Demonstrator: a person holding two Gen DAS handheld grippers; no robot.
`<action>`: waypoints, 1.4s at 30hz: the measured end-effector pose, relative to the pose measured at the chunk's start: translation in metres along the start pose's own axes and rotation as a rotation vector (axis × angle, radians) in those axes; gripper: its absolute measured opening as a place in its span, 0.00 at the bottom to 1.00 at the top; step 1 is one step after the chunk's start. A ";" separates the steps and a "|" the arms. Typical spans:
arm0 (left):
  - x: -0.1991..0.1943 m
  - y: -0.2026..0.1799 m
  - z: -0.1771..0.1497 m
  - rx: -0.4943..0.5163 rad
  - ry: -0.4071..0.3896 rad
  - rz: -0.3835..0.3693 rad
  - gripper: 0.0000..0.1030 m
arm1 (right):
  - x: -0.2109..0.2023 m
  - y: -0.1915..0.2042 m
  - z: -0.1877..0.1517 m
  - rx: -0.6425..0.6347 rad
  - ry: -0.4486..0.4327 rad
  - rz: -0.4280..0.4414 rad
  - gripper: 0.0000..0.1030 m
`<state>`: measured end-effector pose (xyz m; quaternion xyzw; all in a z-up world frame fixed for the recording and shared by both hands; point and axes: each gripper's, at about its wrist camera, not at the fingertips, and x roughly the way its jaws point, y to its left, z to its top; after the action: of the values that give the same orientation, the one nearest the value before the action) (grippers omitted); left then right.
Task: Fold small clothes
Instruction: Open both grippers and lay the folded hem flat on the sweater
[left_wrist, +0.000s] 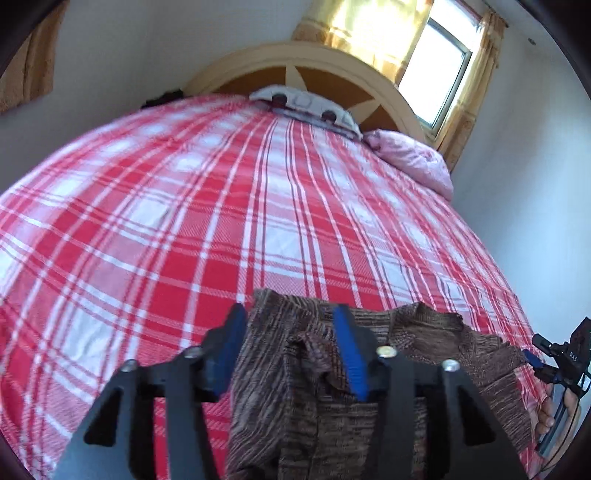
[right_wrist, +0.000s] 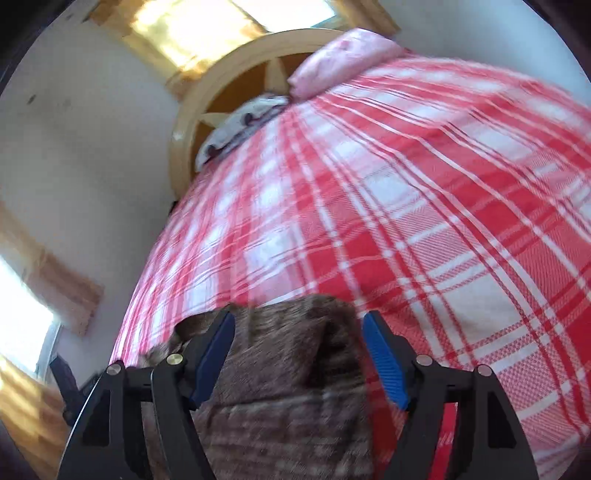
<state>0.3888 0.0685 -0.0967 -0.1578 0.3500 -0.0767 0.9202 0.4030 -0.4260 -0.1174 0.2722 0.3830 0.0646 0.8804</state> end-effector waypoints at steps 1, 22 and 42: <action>-0.009 -0.001 -0.003 0.018 -0.017 0.006 0.59 | -0.004 0.008 -0.004 -0.032 0.006 0.011 0.70; 0.038 0.000 0.013 0.105 0.108 0.272 0.76 | 0.045 0.094 0.001 -0.161 0.097 0.149 0.71; 0.025 -0.009 0.025 0.156 0.047 0.396 0.76 | 0.038 0.061 0.009 -0.213 0.093 0.005 0.71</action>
<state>0.4236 0.0600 -0.0917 -0.0123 0.3884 0.0752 0.9183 0.4417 -0.3664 -0.1039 0.1745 0.4138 0.1198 0.8854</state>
